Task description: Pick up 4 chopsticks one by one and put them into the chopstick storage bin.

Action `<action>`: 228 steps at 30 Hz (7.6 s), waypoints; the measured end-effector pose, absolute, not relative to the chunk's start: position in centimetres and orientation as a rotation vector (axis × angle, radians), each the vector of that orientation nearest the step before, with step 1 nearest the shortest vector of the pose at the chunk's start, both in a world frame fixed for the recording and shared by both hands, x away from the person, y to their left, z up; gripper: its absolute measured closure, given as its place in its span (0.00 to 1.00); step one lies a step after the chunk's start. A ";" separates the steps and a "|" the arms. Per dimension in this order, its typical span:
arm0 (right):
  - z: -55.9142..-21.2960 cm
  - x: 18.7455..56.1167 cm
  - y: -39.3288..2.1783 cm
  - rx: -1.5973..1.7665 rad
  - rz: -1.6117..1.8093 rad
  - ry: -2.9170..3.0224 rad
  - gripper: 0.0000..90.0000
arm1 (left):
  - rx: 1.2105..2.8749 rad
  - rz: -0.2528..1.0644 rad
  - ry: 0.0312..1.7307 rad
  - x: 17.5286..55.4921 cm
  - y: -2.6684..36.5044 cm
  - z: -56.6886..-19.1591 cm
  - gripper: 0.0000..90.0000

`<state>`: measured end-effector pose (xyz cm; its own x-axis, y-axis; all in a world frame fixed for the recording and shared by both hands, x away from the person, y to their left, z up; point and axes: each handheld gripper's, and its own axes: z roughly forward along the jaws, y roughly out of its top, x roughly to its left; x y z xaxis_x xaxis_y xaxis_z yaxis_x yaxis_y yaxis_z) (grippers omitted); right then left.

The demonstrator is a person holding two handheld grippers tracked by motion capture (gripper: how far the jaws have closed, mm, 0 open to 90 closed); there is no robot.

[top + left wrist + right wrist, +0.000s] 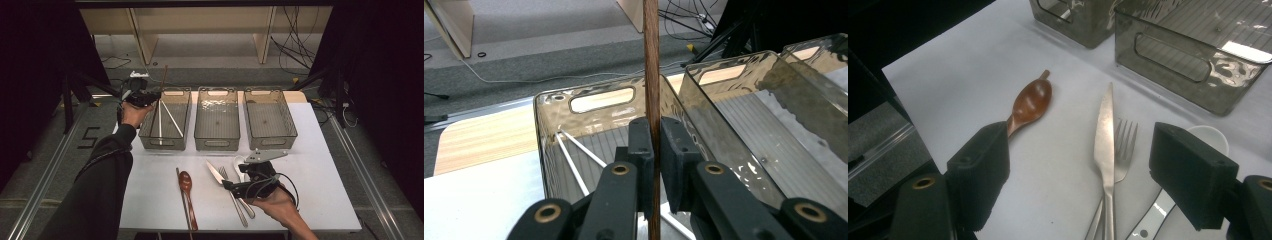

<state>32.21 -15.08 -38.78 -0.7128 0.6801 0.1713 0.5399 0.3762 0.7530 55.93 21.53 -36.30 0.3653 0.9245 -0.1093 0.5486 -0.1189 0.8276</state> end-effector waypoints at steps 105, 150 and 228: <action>-38.5 31.9 -15.1 1.112 1.242 2.444 0.28 | 2.393 0.245 1.350 33.3 12.5 -47.8 0.21; -38.4 31.8 -15.1 1.109 1.236 2.444 0.28 | 2.409 0.153 1.301 34.2 15.3 -46.7 0.80; -38.5 32.0 -15.2 1.112 1.240 2.435 0.28 | 2.187 0.210 1.220 37.4 19.1 -40.7 0.93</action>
